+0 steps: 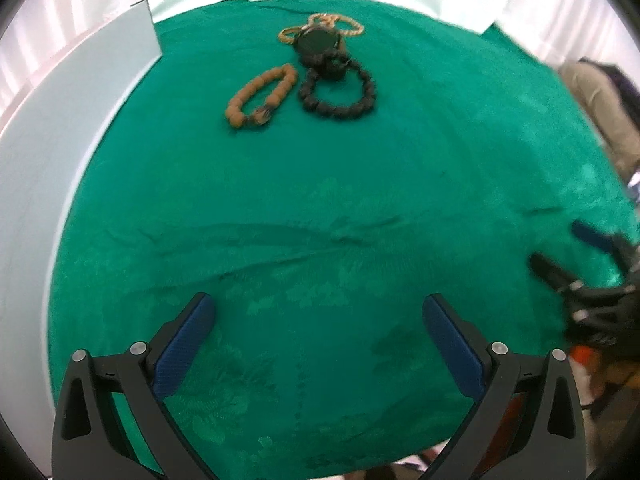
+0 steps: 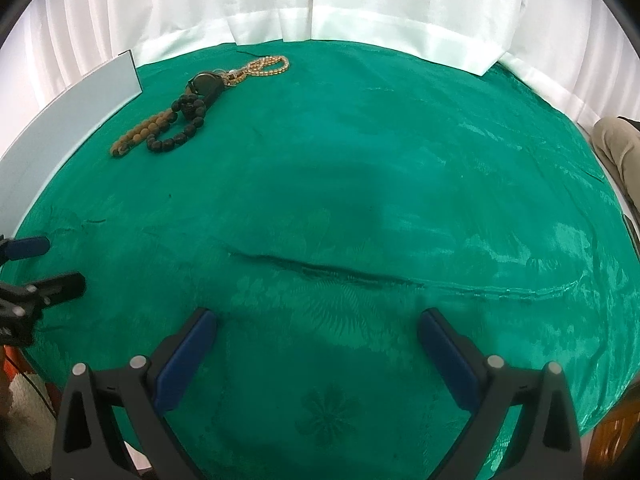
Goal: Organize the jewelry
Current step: 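Move the left tool down to the brown wooden bead bracelet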
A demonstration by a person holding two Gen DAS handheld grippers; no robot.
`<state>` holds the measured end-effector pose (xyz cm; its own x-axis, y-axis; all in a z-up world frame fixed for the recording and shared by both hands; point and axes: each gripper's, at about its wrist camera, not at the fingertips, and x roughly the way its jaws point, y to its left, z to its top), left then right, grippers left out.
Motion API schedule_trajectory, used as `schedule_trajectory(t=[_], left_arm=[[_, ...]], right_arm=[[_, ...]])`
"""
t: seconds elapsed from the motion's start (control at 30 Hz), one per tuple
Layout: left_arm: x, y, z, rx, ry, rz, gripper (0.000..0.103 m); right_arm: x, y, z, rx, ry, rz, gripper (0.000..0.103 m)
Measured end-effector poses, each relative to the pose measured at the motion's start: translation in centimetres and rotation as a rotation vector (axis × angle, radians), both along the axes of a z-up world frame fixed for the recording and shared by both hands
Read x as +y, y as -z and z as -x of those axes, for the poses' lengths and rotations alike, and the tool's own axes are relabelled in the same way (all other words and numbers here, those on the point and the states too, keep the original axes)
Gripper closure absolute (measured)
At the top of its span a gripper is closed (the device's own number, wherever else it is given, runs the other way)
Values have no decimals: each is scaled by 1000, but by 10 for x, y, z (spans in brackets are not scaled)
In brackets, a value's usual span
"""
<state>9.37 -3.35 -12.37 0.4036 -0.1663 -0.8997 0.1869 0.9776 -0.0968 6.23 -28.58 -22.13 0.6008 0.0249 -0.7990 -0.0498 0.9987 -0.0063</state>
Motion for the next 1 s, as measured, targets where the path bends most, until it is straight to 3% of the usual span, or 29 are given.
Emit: schedule_trajectory(t=[0.13, 0.27, 0.47, 0.53, 0.6, 0.73, 0.87, 1.0], left_arm=[[7, -32, -16, -60, 18, 64, 1], [13, -59, -54, -128, 56, 26, 0], [17, -34, -111, -110, 81, -111, 5], [18, -17, -125, -79, 77, -159, 27], [22, -8, -132, -54, 68, -164, 38], [20, -9, -122, -99, 112, -165, 41], [1, -16, -110, -172, 250, -208, 42], [-6, -4, -117, -103, 310, -202, 71]], right_arm=[[0, 0, 0, 3, 2, 0, 0], [0, 0, 0, 6, 3, 0, 0], [0, 0, 0, 9, 11, 0, 0], [0, 0, 0, 11, 13, 0, 0], [0, 0, -1, 15, 11, 0, 0], [-1, 0, 0, 17, 3, -1, 0], [-2, 0, 1, 19, 8, -1, 0], [0, -1, 0, 21, 10, -1, 0]])
